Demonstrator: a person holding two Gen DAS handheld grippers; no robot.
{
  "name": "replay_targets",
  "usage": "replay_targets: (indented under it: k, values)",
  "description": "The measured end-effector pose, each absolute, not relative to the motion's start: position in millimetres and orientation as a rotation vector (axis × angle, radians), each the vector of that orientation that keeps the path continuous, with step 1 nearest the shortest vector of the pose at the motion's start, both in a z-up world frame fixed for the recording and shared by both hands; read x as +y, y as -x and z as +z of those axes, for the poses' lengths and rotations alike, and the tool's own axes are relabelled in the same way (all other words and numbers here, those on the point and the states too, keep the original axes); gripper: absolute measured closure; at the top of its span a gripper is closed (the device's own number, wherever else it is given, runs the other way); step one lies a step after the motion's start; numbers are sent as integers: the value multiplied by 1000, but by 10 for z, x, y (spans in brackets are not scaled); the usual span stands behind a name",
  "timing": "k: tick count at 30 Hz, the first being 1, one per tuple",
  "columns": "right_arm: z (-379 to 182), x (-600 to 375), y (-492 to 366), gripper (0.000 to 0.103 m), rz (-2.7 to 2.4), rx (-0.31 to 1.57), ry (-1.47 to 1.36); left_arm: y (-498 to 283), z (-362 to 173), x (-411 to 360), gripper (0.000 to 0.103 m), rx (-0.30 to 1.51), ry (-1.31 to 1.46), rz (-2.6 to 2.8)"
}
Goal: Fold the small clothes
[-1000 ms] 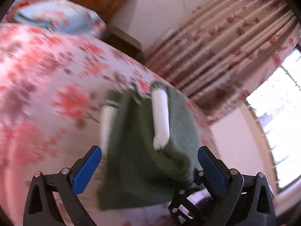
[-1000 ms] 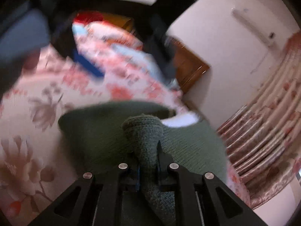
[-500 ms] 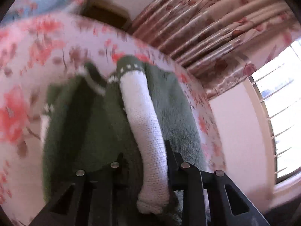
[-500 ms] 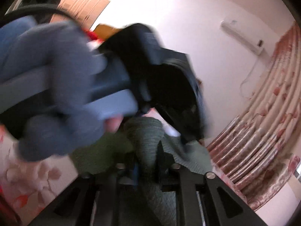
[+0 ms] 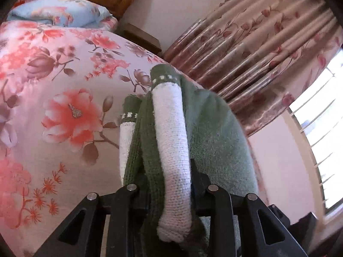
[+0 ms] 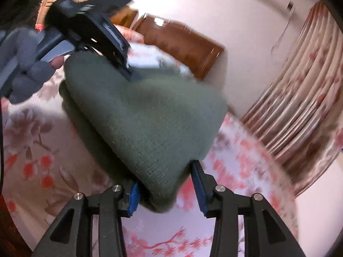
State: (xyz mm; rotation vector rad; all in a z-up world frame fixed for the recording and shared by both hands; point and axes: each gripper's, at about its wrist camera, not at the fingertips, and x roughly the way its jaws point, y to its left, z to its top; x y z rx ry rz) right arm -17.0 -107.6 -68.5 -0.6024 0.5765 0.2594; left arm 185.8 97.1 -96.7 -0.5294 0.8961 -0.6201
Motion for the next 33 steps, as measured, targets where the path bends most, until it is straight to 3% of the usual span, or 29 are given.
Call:
replay_targets:
  k: [1,2,5,10,13,16,19,22,28,33]
  values:
    - [-669,-1092,179,60,269,578,592,-1841,-908,925,89,902,490,-608]
    - [-645,-1122,169,60,288,592,573,-1808,-839,890,0,904,454,-590]
    - [-552,-1306,223,60,407,641,484,-1500,-450,827,0,779,263,-459]
    - [-198,-1539,545,60,547,531,307,-1002,101,736,0,533,114,-357]
    - [-52,-1370,422,60,534,488,313,-976,91,386,0,563,16,-431]
    - [-90,-1237,219,60,512,462,350,-1118,-290,199,0,678,-46,-420]
    - [-480,-1108,36,60,488,619,423,-1327,-684,138,0,812,-75,-375]
    - [-508,-1153,118,60,507,590,441,-1300,-524,270,0,794,24,-408]
    - [-24,-1525,-160,60,522,517,288,-1506,273,159,0,637,56,-440]
    - [-105,-1566,-690,60,563,608,228,-2093,-199,-102,0,822,37,-404]
